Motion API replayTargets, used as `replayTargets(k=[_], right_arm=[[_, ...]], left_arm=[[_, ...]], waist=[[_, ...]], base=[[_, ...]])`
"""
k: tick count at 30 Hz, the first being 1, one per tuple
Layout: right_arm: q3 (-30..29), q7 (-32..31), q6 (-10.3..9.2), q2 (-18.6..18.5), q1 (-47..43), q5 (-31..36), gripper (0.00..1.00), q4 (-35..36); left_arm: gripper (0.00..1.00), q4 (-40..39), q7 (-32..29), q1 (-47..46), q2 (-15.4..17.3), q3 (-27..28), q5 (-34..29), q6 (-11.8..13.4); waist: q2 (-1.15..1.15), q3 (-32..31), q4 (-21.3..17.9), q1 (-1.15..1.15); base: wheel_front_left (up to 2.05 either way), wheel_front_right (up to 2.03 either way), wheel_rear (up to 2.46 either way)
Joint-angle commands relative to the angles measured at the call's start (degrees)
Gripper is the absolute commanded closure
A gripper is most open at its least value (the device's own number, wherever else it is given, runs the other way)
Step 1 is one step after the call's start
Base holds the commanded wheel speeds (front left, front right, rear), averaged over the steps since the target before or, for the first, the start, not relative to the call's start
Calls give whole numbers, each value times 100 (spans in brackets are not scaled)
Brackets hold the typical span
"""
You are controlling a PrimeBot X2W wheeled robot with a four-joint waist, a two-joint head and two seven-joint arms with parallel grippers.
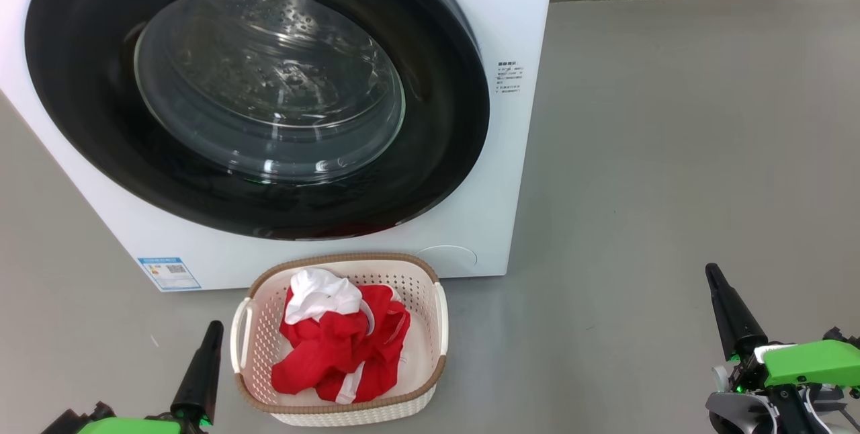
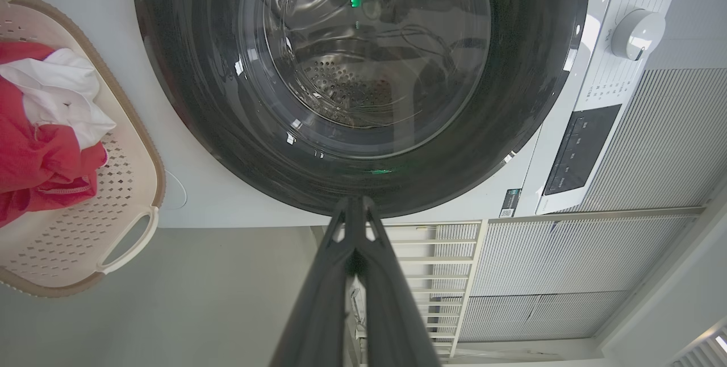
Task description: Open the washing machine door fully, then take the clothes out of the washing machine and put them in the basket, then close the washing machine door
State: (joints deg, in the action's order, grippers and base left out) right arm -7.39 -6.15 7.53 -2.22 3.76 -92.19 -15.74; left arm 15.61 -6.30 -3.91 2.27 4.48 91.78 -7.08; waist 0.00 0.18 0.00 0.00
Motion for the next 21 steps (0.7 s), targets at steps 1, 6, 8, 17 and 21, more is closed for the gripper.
replayTargets(k=[1, 6, 8, 17, 21], right_arm=[[89, -32, -4, -71, 242, 1, 100, 172], [88, -33, -4, -71, 242, 2, 100, 172], [88, -33, -4, -71, 242, 2, 100, 172], [87, -34, -4, -70, 242, 3, 100, 172], [87, -34, -4, -70, 242, 3, 100, 172]], left_arm=[[100, -157, -19, -227, 61, 205, 39, -41], [100, -157, -19, -227, 61, 205, 39, -41], [100, -157, -19, -227, 61, 205, 39, -41], [100, -157, -19, -227, 61, 205, 39, -41], [100, -157, -19, -227, 61, 204, 39, -41]], waist=[[0, 0, 0, 0], [0, 0, 0, 0], [0, 0, 0, 0], [0, 0, 0, 0], [0, 0, 0, 0]], base=[[0, 0, 0], [0, 0, 0], [0, 0, 0], [0, 0, 0], [0, 0, 0]])
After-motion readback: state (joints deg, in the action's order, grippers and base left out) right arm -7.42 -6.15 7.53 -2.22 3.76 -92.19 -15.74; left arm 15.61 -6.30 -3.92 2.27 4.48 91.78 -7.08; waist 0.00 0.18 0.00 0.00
